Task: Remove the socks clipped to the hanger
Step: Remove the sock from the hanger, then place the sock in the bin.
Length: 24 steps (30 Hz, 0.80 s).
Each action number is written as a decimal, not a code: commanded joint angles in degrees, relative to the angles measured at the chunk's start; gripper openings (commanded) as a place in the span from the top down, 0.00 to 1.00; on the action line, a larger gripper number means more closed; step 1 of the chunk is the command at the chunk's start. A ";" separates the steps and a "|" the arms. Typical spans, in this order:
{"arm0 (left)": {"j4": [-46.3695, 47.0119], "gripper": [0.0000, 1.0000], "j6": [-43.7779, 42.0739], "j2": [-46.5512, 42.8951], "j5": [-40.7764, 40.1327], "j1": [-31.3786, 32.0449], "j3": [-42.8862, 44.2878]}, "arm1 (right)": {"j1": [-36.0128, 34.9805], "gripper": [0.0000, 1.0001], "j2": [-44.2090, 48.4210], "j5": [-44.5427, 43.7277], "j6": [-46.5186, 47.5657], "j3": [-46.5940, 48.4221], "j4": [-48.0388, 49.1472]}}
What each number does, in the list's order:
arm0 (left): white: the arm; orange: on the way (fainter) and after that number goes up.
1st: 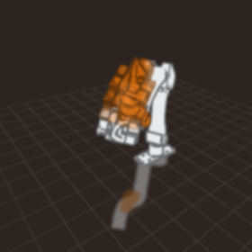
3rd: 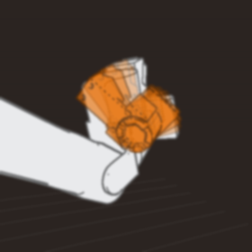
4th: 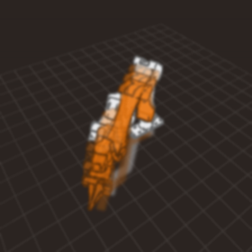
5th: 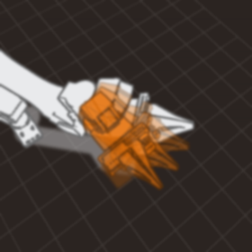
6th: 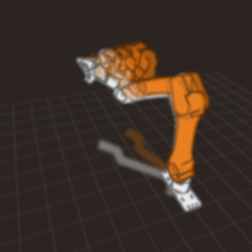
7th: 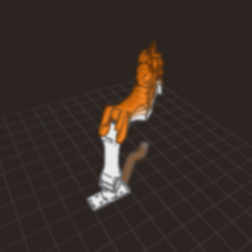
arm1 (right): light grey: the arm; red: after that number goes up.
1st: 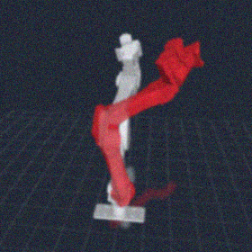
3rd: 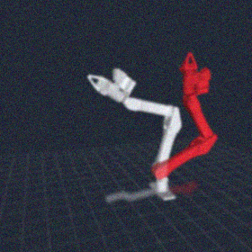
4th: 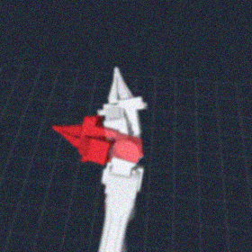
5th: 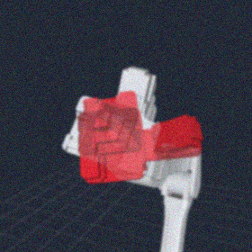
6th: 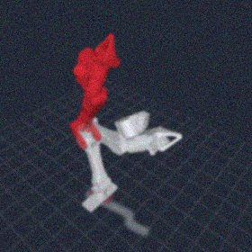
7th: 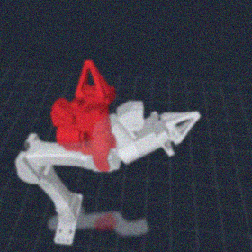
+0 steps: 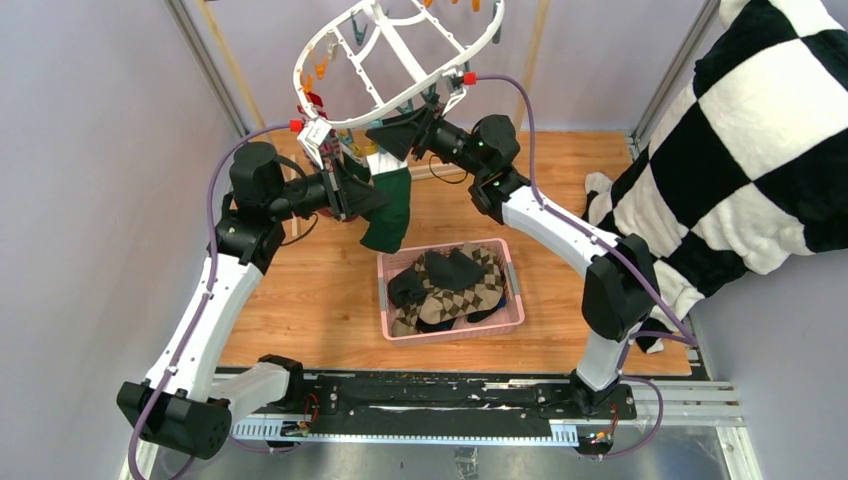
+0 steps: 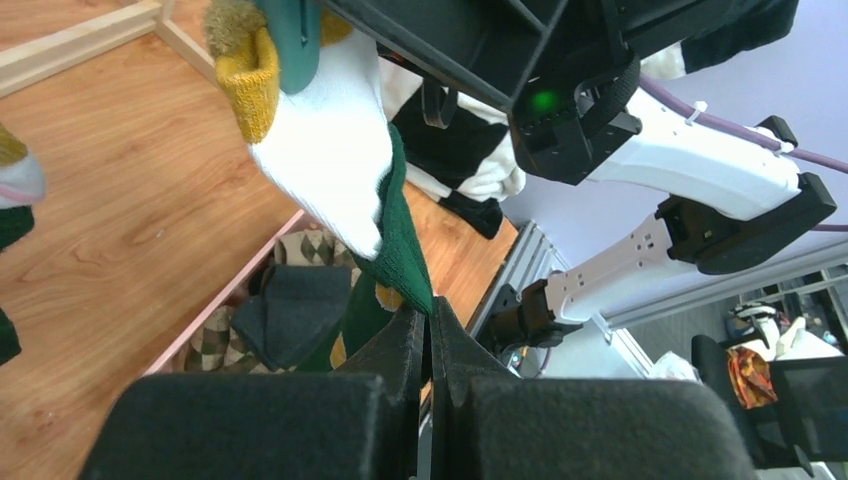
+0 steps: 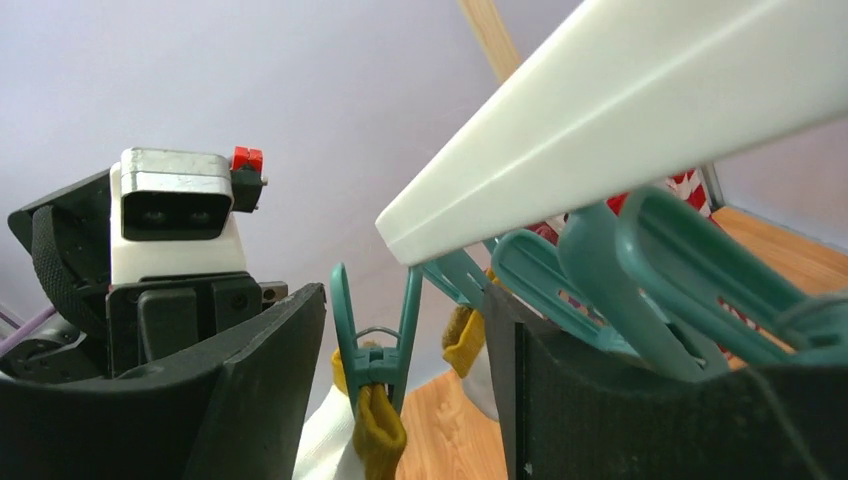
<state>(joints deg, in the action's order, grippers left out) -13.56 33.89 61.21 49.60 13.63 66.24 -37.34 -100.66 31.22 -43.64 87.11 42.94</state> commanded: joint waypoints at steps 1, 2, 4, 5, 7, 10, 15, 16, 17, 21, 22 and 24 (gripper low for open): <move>-3.88 1.00 -2.19 -1.49 1.18 -0.09 2.02 | 0.46 0.39 -2.12 0.00 -4.49 2.40 5.79; -4.37 1.00 -2.55 -1.42 0.94 -0.09 2.20 | 0.47 0.42 -2.46 0.29 -5.05 2.53 6.55; -5.44 1.00 -3.38 -1.44 0.46 -0.09 2.54 | 0.50 0.48 -2.69 0.50 -5.84 2.57 7.56; -5.95 1.00 -3.75 -1.38 0.26 -0.09 2.58 | 0.57 0.50 -2.72 0.55 -6.02 2.54 7.93; -7.05 1.00 -4.54 -1.38 -0.28 -0.09 2.74 | 0.59 0.61 -2.90 0.81 -6.41 3.06 8.04; -9.54 1.00 -6.48 -1.18 -1.27 -0.09 3.18 | 0.60 0.80 -3.07 1.19 -6.92 3.79 8.04; -13.99 1.00 -10.35 -1.39 -2.56 -0.09 2.86 | 0.74 0.97 -3.09 1.89 -7.35 4.08 7.60; -14.45 1.00 -10.75 -1.70 -2.54 -0.09 2.58 | 0.93 0.98 -2.97 2.06 -7.63 3.98 7.60; -14.84 1.00 -11.27 -1.89 -2.32 -0.09 2.30 | 1.12 0.98 -2.90 2.32 -7.85 3.82 7.58; -17.49 1.00 -14.79 -2.61 -2.13 -0.09 2.77 | 2.31 0.87 -1.49 2.91 -8.09 1.69 7.52; -18.41 1.00 -15.91 -2.71 -2.09 -0.09 3.22 | 2.76 0.81 -0.97 3.27 -8.08 0.82 7.57; -20.14 1.00 -18.30 -2.97 -2.09 -0.09 4.13 | 3.71 0.59 0.08 4.69 -7.69 -0.98 7.63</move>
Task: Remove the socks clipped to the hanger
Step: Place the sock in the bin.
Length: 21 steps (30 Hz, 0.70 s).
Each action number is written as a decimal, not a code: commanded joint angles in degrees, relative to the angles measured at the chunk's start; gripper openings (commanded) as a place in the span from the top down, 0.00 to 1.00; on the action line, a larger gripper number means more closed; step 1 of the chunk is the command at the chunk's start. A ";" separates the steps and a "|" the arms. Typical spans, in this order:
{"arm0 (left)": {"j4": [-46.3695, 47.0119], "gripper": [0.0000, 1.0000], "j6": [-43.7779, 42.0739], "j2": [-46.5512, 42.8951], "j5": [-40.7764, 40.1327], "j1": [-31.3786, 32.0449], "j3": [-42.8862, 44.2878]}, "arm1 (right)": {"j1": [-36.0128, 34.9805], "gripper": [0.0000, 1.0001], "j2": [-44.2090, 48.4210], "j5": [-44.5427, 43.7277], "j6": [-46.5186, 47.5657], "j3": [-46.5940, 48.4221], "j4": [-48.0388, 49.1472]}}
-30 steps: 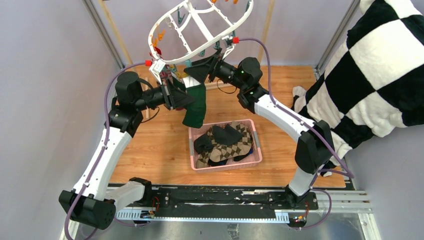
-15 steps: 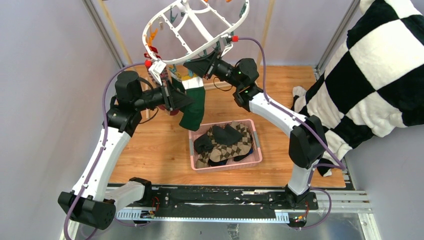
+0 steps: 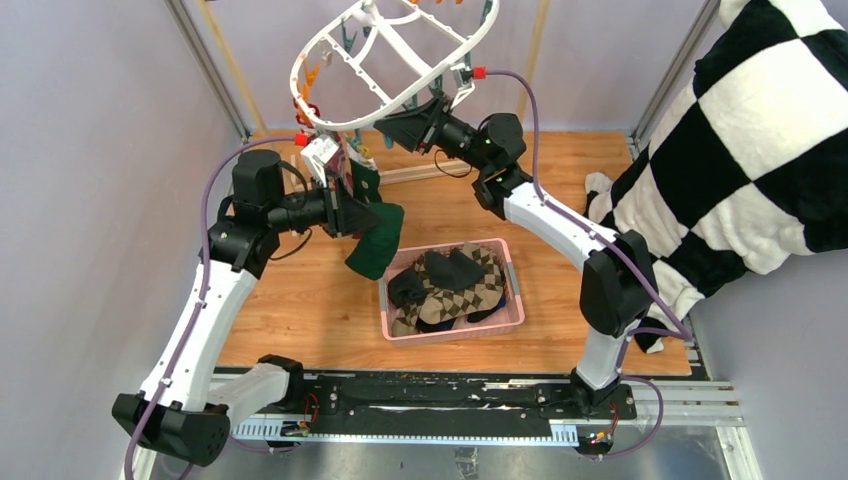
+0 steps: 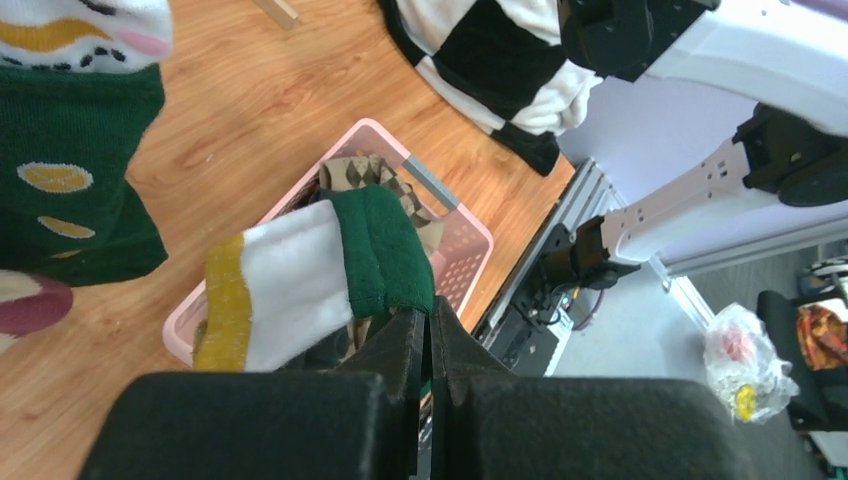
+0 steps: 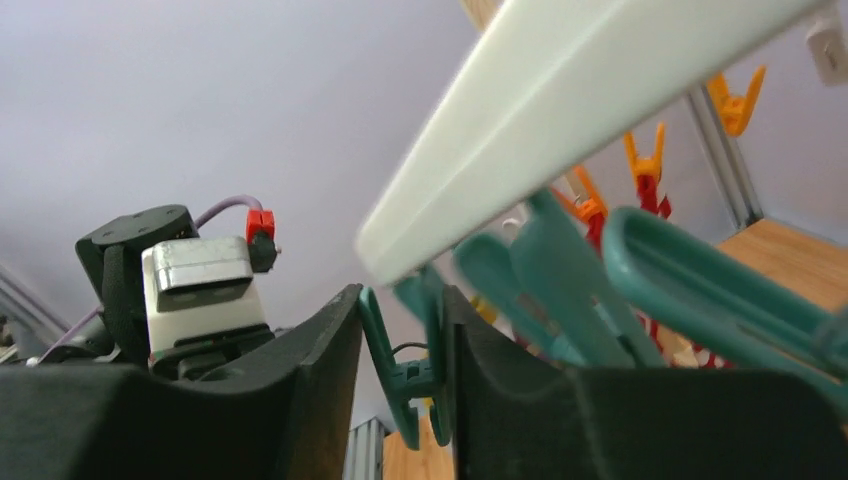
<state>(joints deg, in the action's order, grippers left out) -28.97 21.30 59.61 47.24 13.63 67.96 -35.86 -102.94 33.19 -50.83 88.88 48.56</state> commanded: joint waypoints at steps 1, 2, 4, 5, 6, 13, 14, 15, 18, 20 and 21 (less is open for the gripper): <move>-5.34 1.00 -6.68 -1.57 0.28 -0.09 2.51 | 2.64 0.49 2.93 3.47 0.12 -3.87 2.14; -5.73 1.00 -7.66 -1.87 0.11 -0.09 2.47 | 2.90 0.41 3.68 3.88 0.88 -5.03 2.16; -6.36 1.00 -9.19 -2.56 -0.40 -0.11 2.23 | 3.07 0.30 5.15 4.22 3.03 -7.28 1.28; -6.62 1.00 -9.91 -2.74 -0.55 -0.10 2.18 | 3.11 0.27 5.70 4.43 4.07 -7.94 0.37; -6.90 1.00 -10.52 -2.89 -0.60 -0.09 2.22 | 3.15 0.26 6.07 4.65 4.85 -8.36 -0.36; -7.66 1.00 -12.96 -3.49 -1.36 -0.09 3.27 | 3.21 0.07 8.04 4.56 7.25 -10.76 -2.08; -7.83 1.00 -13.15 -3.48 -1.29 -0.09 3.46 | 3.17 0.04 8.62 4.71 7.65 -11.37 -2.28; -8.04 1.00 -13.33 -3.55 -1.21 -0.14 3.56 | 3.18 0.03 9.20 5.00 8.03 -12.23 -2.32; -8.32 1.00 -13.79 -3.68 -1.36 -0.09 3.53 | 3.16 0.01 11.30 6.06 9.01 -16.10 -2.22; -8.42 1.00 -14.04 -3.79 -1.44 -0.09 3.38 | 3.16 0.01 13.35 6.52 9.48 -19.80 -1.14; -8.40 1.00 -14.09 -3.86 -1.52 -0.09 3.21 | 3.16 0.00 14.32 6.91 9.49 -21.73 -0.35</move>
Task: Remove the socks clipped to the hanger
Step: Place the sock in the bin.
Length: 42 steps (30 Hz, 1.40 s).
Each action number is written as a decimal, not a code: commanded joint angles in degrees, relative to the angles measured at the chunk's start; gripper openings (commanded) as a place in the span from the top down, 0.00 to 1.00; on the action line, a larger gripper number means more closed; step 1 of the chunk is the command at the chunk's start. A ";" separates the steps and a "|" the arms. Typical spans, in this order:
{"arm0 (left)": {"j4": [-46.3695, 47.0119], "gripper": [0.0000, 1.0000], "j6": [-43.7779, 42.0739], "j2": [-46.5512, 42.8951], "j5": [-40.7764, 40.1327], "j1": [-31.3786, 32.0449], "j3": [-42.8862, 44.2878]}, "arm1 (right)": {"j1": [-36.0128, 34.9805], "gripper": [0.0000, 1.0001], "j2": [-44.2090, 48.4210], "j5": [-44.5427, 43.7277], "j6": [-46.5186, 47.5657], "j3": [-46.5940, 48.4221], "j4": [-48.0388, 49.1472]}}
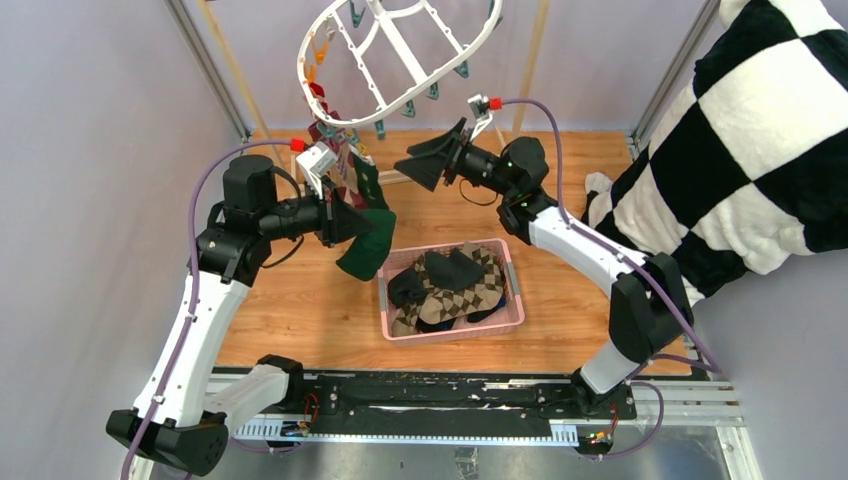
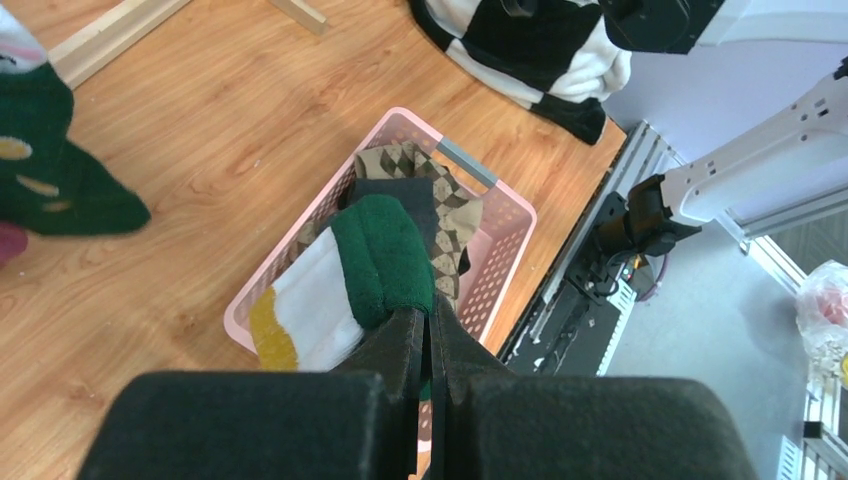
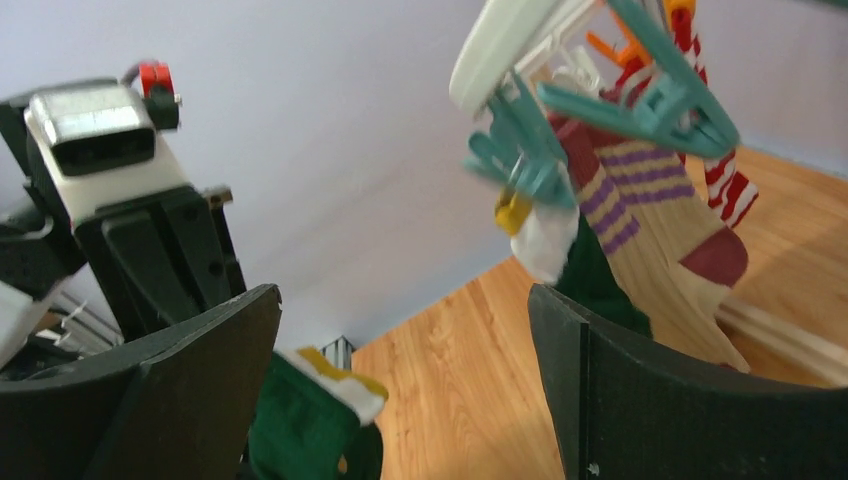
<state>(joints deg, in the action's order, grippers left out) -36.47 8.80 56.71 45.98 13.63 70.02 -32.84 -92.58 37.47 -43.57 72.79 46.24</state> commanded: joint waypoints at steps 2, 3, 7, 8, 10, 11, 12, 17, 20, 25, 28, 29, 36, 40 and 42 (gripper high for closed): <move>-0.91 1.00 -1.59 -0.91 -0.29 -0.14 0.96 | 0.18 0.00 5.89 3.45 2.22 -9.21 3.28; -0.97 1.00 -1.59 -0.83 -0.41 -0.10 0.91 | 0.07 0.00 6.83 3.86 2.18 -10.92 3.91; -0.89 1.00 -1.62 -0.50 -0.74 -0.05 1.14 | -0.67 0.00 9.56 5.47 2.32 -16.30 7.75; -0.76 1.00 -1.41 -0.34 -0.73 -0.09 1.21 | -1.17 0.00 10.10 5.76 2.83 -17.23 9.34; -0.55 1.00 -0.80 0.01 -0.56 -0.08 1.33 | -2.69 0.00 11.31 6.08 5.61 -18.00 9.84; -0.51 1.00 -0.49 0.23 -0.46 -0.09 1.35 | -3.69 0.00 11.87 6.12 8.17 -17.96 8.94; -0.39 1.00 -0.27 0.35 -0.40 -0.07 1.44 | -4.70 0.00 12.42 6.01 10.99 -17.81 7.35; -0.27 1.00 0.52 0.44 -0.53 -0.09 1.83 | -9.58 0.00 13.58 5.57 24.60 -17.18 4.20; -0.30 1.00 1.37 0.50 -0.33 -0.09 2.32 | -11.42 0.00 12.83 6.58 29.30 -16.24 2.08; 0.34 1.00 4.28 0.77 1.45 -0.09 2.80 | -14.79 0.00 11.63 6.10 37.91 -14.53 -4.89; 1.37 1.00 6.51 0.78 2.53 -0.09 2.18 | -17.04 0.03 10.66 4.49 40.90 -12.62 -7.26; 1.60 1.00 6.92 0.77 2.63 -0.07 2.08 | -17.41 0.05 10.40 4.16 41.01 -12.25 -7.30; 0.78 0.75 8.07 1.00 2.89 -0.09 3.66 | -17.59 0.66 11.71 4.80 40.92 -12.65 -10.80; -4.30 0.27 4.06 1.36 -0.10 -0.10 6.08 | -17.01 1.00 15.12 3.58 41.57 -14.43 -17.76; -6.57 0.03 1.52 0.74 -3.20 -0.21 6.87 | -16.13 1.00 17.35 2.73 40.91 -16.30 -20.49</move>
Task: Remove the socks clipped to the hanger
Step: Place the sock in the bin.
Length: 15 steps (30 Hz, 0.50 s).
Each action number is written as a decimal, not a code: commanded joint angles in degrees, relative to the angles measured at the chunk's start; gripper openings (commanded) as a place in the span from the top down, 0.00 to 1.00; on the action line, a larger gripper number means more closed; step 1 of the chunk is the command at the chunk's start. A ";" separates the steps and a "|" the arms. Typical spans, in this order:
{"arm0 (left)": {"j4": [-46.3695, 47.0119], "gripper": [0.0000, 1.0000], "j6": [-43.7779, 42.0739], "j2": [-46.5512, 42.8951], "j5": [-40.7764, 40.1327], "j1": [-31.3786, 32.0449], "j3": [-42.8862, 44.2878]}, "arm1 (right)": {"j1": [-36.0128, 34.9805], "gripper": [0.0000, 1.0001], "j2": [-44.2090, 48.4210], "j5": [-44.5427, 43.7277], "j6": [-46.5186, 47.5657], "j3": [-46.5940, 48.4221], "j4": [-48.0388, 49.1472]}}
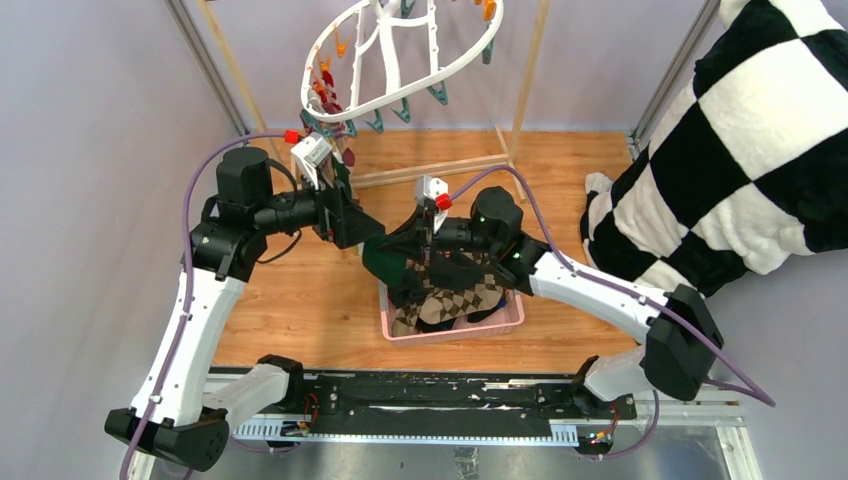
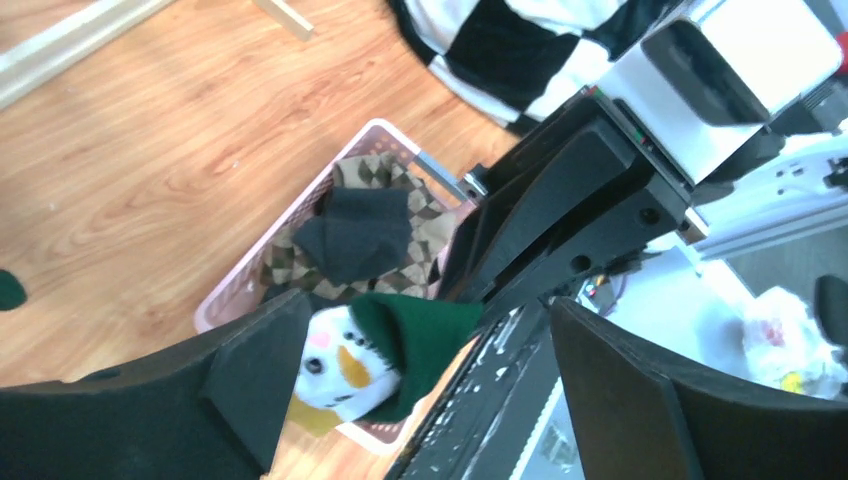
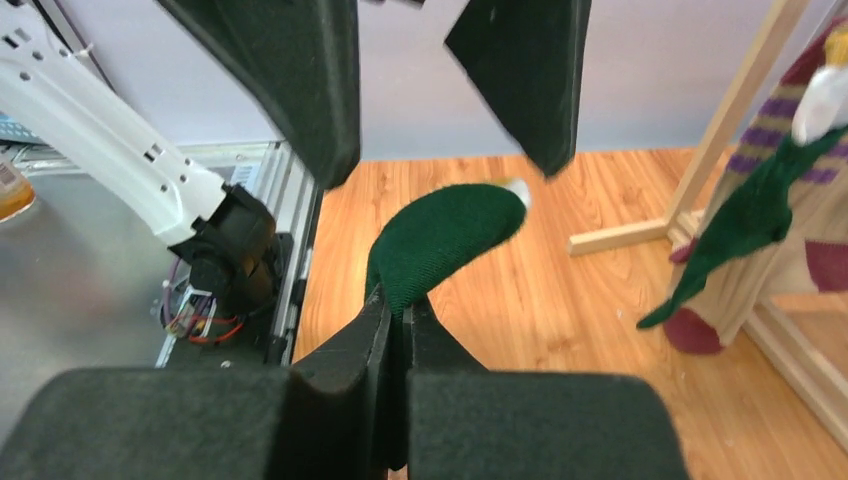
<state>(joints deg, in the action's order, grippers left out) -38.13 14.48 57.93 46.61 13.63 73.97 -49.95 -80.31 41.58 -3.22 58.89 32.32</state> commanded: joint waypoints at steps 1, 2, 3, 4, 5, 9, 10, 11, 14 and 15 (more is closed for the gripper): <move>-5.69 0.01 -5.38 -0.78 -4.99 -0.45 3.09 | 1.69 1.00 6.21 -1.68 -0.15 -3.60 -7.66; -6.58 0.00 -6.37 -0.89 -5.73 -0.90 3.33 | 2.48 1.00 7.64 -2.24 -1.10 -4.80 -9.02; -7.71 0.00 -7.46 -0.86 -5.93 -1.57 3.74 | 3.25 1.00 9.15 -3.27 -2.77 -6.10 -10.35; -9.18 0.00 -8.64 -0.32 -5.54 -2.30 4.21 | 4.10 1.00 10.45 -4.61 -3.79 -7.54 -11.86; -10.87 0.00 -9.87 0.40 -5.23 -3.14 4.70 | 4.91 1.00 11.89 -5.49 -4.48 -9.27 -13.80; -13.93 0.00 -14.28 1.66 -6.48 -7.31 4.50 | 7.48 1.00 17.40 -11.55 -5.73 -14.70 -25.09; -14.36 0.00 -16.20 1.59 -7.70 -7.93 4.29 | 8.17 1.00 18.98 -13.81 -6.19 -16.40 -27.63; -14.91 0.00 -17.93 1.50 -8.89 -8.19 4.32 | 8.90 1.00 20.64 -16.78 -6.65 -18.10 -30.25; -16.15 0.00 -21.22 1.34 -13.80 -8.27 4.50 | 11.82 1.00 25.61 -24.72 -7.33 -23.69 -37.07; -16.18 0.00 -21.99 1.20 -15.46 -8.27 4.37 | 12.17 1.00 27.14 -27.25 -7.01 -25.32 -38.70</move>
<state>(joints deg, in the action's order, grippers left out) -50.94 -0.86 59.59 37.87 5.76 77.95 -40.53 -58.48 27.03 -8.51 39.42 6.81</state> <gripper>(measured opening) 0.994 0.037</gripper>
